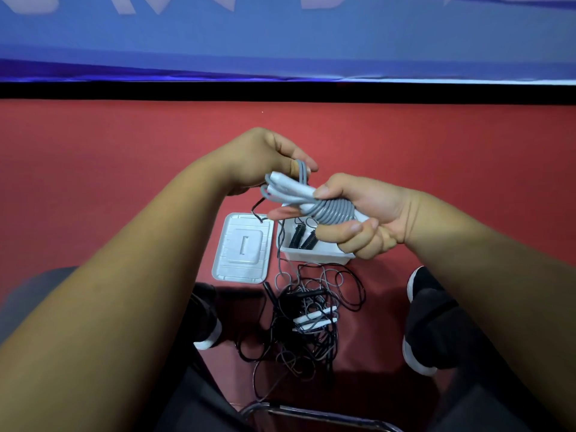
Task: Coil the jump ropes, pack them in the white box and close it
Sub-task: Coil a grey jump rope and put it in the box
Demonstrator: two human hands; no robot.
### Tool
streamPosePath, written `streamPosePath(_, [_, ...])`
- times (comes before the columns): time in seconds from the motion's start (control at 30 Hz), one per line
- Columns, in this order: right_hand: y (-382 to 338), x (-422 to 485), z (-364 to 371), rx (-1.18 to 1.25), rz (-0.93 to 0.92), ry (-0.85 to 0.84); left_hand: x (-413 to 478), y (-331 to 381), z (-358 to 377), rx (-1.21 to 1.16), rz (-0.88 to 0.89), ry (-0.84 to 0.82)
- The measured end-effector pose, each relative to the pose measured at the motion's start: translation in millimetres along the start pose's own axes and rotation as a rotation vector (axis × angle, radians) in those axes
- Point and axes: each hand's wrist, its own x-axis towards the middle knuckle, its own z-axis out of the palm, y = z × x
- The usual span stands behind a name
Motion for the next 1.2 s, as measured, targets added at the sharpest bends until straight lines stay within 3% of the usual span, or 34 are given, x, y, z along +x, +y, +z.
streamPosePath(0.17, [8.0,4.8,12.4,-0.162,0.113,0.295,-4.0,8.3,6.5,0.011,0.019,0.012])
streamPosePath(0.33, [10.2,7.6,-0.7,-0.137,0.033,0.624,-2.7,15.0,4.6,0.319,0.128,0.104])
streamPosePath(0.6, [6.3,8.4,-26.3,0.001,-0.304,0.981,4.7,1.4,-0.6,0.664,0.235,0.063])
streamPosePath(0.83, [4.1,11.1,-24.7,0.007,-0.421,0.999,10.6,-13.0,4.9,0.571,0.020,0.005])
streamPosePath(0.97, [2.1,23.2,-14.2,0.007,-0.505,1.093,10.8,-17.7,19.9,0.521,-0.121,-0.027])
streamPosePath(1.2, [-5.2,21.4,-12.1,0.106,-0.655,1.187,10.5,-8.4,31.3,0.018,-0.120,0.053])
